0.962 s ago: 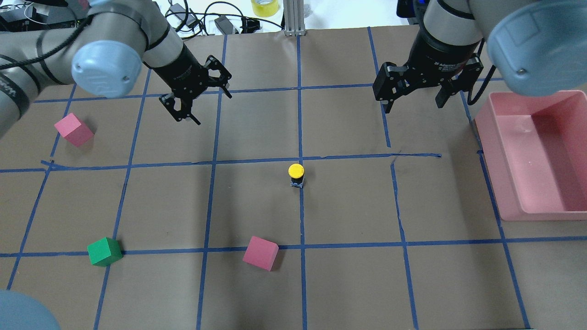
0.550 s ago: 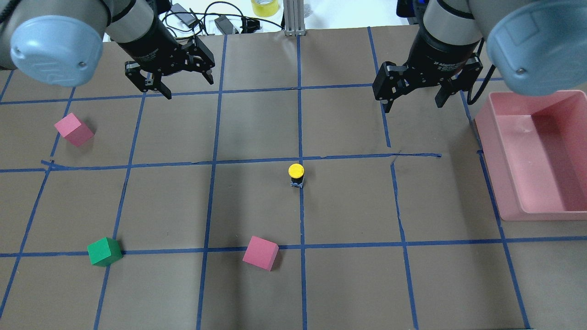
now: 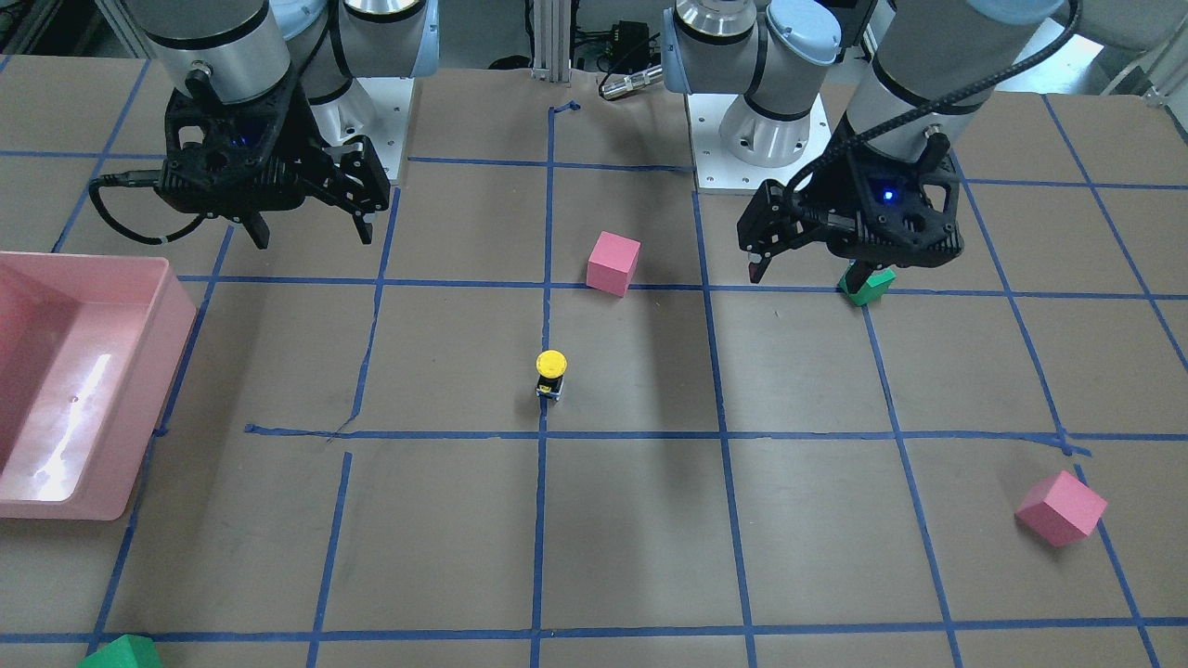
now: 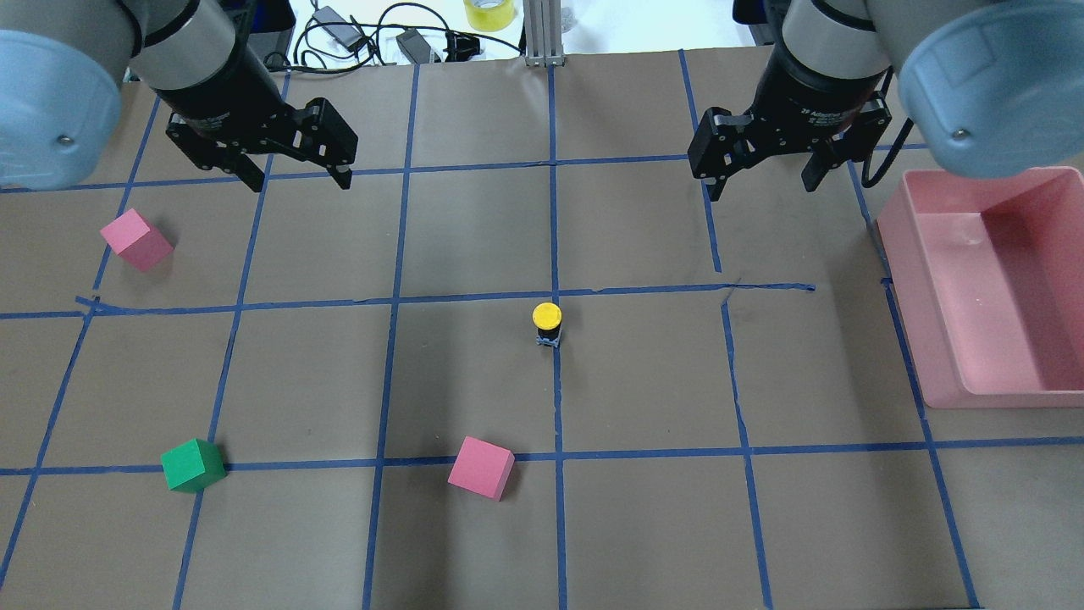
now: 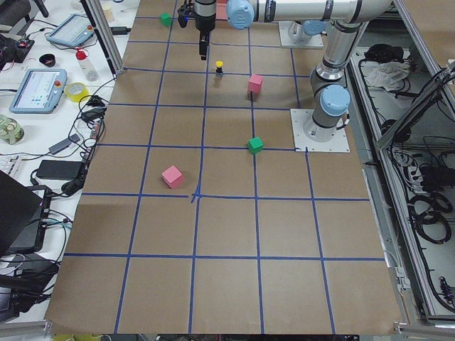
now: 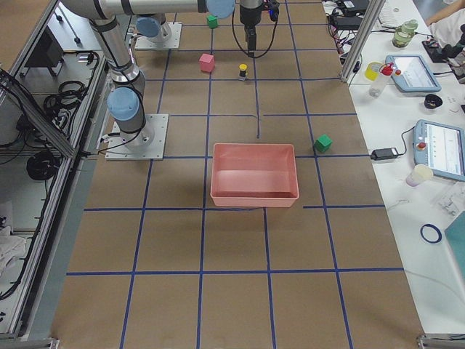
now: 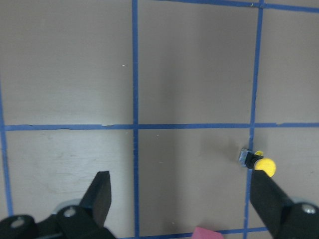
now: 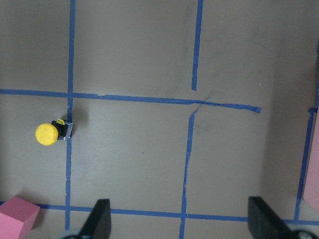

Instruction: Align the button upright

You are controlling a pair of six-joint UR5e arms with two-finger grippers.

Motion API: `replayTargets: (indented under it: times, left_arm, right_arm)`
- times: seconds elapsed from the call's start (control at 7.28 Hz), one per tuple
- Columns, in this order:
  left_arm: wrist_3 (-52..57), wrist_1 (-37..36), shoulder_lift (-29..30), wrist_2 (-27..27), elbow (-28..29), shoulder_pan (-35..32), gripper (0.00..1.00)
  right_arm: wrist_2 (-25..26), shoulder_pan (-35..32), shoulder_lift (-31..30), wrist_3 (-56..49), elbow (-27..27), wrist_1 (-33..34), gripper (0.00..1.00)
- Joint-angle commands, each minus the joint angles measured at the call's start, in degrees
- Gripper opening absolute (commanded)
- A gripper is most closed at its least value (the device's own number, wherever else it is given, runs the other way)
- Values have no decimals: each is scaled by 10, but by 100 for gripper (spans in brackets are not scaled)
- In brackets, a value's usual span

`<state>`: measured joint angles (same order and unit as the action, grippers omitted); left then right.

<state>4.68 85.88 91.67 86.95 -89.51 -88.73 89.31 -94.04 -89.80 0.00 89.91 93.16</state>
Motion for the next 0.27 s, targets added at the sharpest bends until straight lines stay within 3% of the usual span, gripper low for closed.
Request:
replayTargets:
  times: [0.0,0.14]
  left_arm:
    - [5,22,-16,30,-3,0,100]
    - [5,39,-16,31,-4,0,100]
  right_arm:
    - [0,0,1,-1,0,16,92]
    - [1,0,1,-1,0,18,82]
